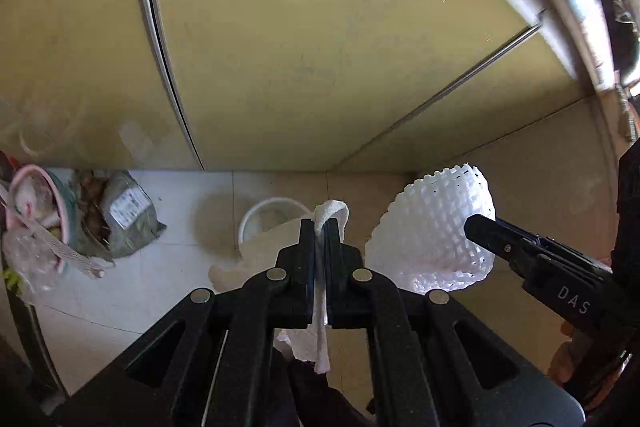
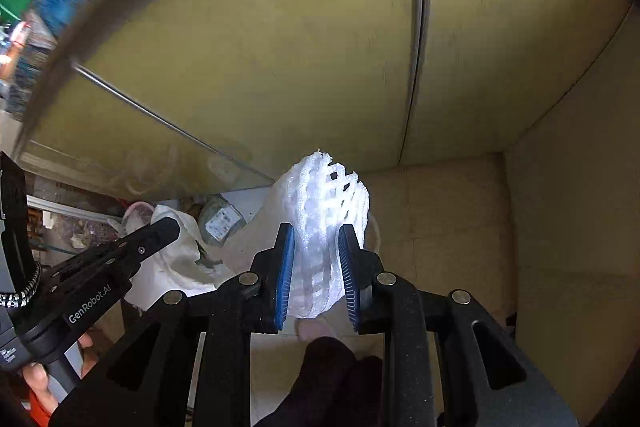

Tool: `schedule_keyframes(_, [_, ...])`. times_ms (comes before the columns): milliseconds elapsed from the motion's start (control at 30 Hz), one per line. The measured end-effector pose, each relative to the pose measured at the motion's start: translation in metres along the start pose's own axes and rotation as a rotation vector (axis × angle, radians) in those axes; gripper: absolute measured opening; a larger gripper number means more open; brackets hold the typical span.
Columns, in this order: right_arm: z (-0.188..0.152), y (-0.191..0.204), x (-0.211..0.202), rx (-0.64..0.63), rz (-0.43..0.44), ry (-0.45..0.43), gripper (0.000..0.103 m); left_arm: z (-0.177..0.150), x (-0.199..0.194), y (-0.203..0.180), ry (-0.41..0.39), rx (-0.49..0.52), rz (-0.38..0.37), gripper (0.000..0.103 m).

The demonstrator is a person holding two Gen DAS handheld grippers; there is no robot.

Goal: Collect trash
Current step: 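Open the left tool over the bin while the right tool releases the foam net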

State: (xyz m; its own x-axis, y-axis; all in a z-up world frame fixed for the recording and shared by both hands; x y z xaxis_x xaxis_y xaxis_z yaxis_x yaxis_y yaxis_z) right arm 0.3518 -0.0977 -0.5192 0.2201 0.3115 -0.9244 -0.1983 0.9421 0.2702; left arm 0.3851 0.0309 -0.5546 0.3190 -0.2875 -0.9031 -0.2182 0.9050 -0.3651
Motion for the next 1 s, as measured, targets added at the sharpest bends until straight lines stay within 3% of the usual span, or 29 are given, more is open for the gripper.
schedule_keyframes(333, [-0.048, -0.042, 0.179, -0.025, -0.011, 0.120, 0.021, -0.036, 0.189, 0.068, 0.072, -0.137, -0.037, 0.003])
schedule_keyframes(567, [-0.073, -0.035, 0.258, -0.076, -0.007, 0.190, 0.022, -0.070, 0.292, 0.107, 0.167, -0.192, 0.042, 0.003])
schedule_keyframes(700, [-0.081, -0.032, 0.281, -0.087, 0.019, 0.224, 0.025, -0.078, 0.315, 0.118, 0.196, -0.200, 0.069, 0.003])
schedule_keyframes(900, [-0.084, -0.044, 0.306, -0.126, 0.054, 0.281, 0.028, -0.080, 0.311, 0.120, 0.203, -0.138, 0.107, 0.011])
schedule_keyframes(1000, [-0.083, -0.045, 0.307, -0.125, 0.067, 0.309, 0.041, -0.078, 0.304, 0.119, 0.189, -0.114, 0.124, 0.014])
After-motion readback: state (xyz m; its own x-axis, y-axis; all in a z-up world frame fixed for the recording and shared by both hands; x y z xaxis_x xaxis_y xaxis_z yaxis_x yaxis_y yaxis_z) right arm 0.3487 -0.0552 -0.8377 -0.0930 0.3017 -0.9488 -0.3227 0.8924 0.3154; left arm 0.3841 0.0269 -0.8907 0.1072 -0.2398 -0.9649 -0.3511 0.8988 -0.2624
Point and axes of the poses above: each gripper's, at about its wrist camera, not at the fingertips, and x roughly the way its jaws point, y to its left, z to its top, the point moved 9 cm from there along x, roughly the way its jaws point, and after that the axes turned 6 degrees about -x, right-handed, at the moved point
